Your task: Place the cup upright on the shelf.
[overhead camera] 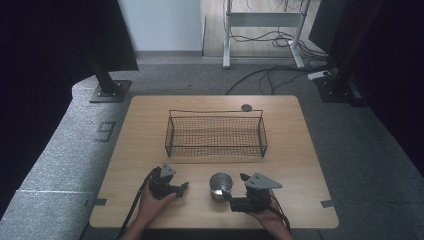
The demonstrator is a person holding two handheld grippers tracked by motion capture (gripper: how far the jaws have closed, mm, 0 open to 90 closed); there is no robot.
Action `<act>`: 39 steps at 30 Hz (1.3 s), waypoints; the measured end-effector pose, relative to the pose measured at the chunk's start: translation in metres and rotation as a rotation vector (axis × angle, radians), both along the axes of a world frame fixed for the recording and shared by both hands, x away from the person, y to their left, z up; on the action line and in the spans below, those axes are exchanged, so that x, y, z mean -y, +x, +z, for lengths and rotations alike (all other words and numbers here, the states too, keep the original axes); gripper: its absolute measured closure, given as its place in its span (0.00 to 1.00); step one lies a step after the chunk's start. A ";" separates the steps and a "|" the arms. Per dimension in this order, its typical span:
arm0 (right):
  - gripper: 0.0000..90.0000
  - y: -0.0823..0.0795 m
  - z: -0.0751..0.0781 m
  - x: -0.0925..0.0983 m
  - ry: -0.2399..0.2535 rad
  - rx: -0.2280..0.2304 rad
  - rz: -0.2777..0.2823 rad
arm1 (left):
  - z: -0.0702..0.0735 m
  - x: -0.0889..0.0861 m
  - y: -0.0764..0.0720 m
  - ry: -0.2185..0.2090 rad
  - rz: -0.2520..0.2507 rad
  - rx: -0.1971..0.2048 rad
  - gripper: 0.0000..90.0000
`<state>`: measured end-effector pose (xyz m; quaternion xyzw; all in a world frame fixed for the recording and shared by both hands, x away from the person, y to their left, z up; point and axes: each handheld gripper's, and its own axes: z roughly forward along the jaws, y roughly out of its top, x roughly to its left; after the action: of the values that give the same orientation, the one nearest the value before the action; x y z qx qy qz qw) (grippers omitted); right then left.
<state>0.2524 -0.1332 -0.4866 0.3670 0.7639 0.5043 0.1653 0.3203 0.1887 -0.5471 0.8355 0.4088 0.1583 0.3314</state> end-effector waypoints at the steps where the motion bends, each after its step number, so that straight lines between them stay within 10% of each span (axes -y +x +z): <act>1: 0.13 0.000 -0.001 -0.002 0.000 -0.001 0.002 | 0.000 0.000 0.000 0.000 0.000 0.000 0.15; 24: 0.00 0.020 -0.028 -0.036 -0.077 -0.066 0.022 | 0.000 0.000 0.000 0.000 0.001 0.001 0.15; 39: 0.20 0.018 -0.034 -0.036 -0.113 -0.012 0.018 | 0.000 0.000 0.000 -0.001 0.001 0.001 0.15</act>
<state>0.2701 -0.0972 -0.5204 0.3534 0.7954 0.4596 0.1767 0.3204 0.1883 -0.5472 0.8349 0.4093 0.1588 0.3319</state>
